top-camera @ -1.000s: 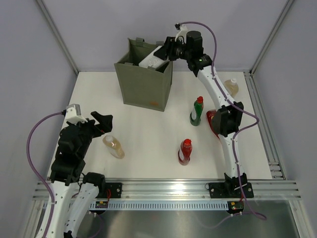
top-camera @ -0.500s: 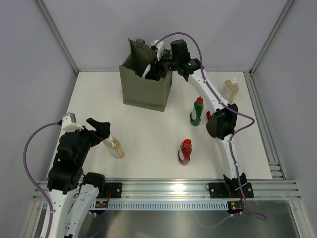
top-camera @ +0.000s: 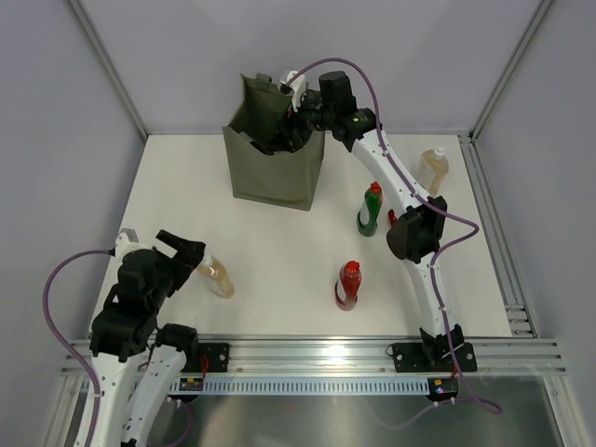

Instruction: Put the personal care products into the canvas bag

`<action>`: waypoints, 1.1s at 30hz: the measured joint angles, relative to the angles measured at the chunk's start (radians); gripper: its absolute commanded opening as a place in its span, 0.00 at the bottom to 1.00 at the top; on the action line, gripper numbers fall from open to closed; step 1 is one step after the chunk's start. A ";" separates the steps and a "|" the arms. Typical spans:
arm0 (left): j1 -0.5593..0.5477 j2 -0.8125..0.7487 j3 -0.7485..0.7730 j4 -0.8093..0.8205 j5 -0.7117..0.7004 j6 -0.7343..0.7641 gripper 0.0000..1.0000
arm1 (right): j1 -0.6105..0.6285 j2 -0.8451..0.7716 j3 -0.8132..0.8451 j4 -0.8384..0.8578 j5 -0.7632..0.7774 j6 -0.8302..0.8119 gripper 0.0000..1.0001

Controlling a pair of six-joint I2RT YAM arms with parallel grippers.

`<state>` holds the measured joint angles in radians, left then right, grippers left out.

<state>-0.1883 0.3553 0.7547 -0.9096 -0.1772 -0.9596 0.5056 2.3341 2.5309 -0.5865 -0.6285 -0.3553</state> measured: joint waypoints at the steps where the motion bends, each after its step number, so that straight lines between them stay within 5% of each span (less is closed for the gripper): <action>1: 0.000 0.029 0.004 -0.019 0.000 -0.010 0.99 | 0.000 0.000 0.002 0.006 0.009 0.002 0.91; 11: 0.000 0.251 0.047 -0.090 0.039 -0.038 0.99 | -0.039 -0.033 0.027 0.012 0.034 0.058 1.00; 24: -0.047 0.608 0.065 -0.032 0.070 0.002 0.97 | -0.132 -0.472 -0.382 -0.091 -0.120 -0.042 1.00; 26: -0.071 0.658 0.084 -0.017 0.049 0.002 0.89 | -0.132 -0.546 -0.502 -0.101 -0.144 -0.066 0.99; 33: -0.129 0.716 0.104 0.002 -0.033 0.023 0.17 | -0.144 -0.670 -0.794 -0.138 -0.208 -0.099 0.99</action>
<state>-0.3176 1.0710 0.8589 -0.9073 -0.2104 -0.9363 0.3618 1.6638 1.7370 -0.7250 -0.8364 -0.4541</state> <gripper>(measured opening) 0.479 0.993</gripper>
